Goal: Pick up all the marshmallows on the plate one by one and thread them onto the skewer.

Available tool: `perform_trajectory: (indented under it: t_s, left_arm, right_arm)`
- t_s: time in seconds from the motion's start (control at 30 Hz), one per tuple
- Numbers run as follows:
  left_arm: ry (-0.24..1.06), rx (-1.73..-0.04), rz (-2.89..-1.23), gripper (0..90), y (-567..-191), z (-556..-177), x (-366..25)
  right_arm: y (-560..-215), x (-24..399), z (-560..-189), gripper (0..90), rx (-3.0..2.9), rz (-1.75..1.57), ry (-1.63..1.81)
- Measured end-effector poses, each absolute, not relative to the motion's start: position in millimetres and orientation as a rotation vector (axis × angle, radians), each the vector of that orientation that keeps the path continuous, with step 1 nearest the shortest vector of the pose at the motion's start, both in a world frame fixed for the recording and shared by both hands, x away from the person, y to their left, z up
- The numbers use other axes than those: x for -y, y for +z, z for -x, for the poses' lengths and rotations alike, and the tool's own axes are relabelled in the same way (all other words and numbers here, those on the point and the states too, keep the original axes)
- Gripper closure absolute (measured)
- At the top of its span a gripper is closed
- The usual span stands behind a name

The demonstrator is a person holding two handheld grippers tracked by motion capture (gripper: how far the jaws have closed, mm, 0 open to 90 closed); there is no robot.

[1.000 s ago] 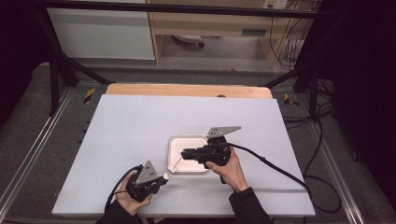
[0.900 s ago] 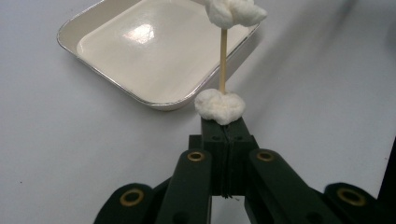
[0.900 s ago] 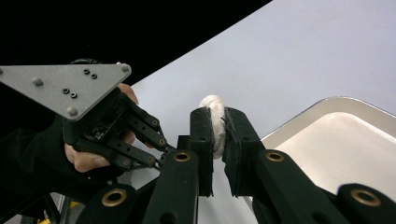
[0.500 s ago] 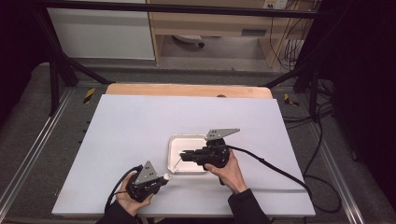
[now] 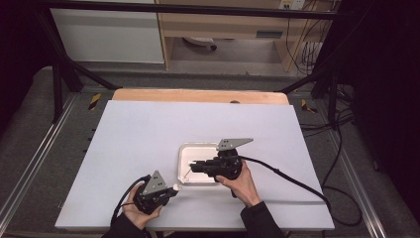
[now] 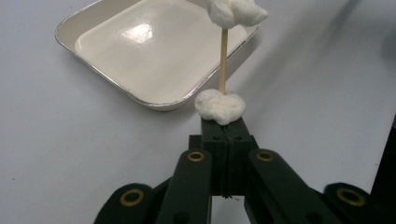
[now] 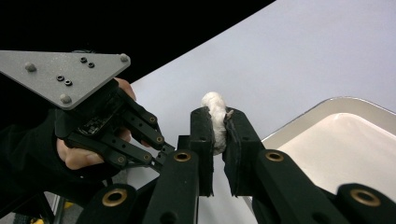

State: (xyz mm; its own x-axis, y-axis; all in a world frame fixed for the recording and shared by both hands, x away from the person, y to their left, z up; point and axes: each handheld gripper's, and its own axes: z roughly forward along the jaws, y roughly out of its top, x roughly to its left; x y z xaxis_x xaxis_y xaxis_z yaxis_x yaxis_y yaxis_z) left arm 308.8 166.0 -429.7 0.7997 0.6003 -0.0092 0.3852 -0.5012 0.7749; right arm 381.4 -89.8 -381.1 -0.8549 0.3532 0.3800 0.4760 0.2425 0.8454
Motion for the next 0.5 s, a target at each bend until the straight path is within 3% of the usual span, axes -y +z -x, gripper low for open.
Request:
perform_trajectory:
  t_s: [0.5]
  left_arm:
    - [0.319,-0.721,-2.14,89.2,-426.9,-307.9,-165.3]
  right_arm:
    - [-379.8,89.8,-381.6,83.3,2.366,0.778,-1.704]
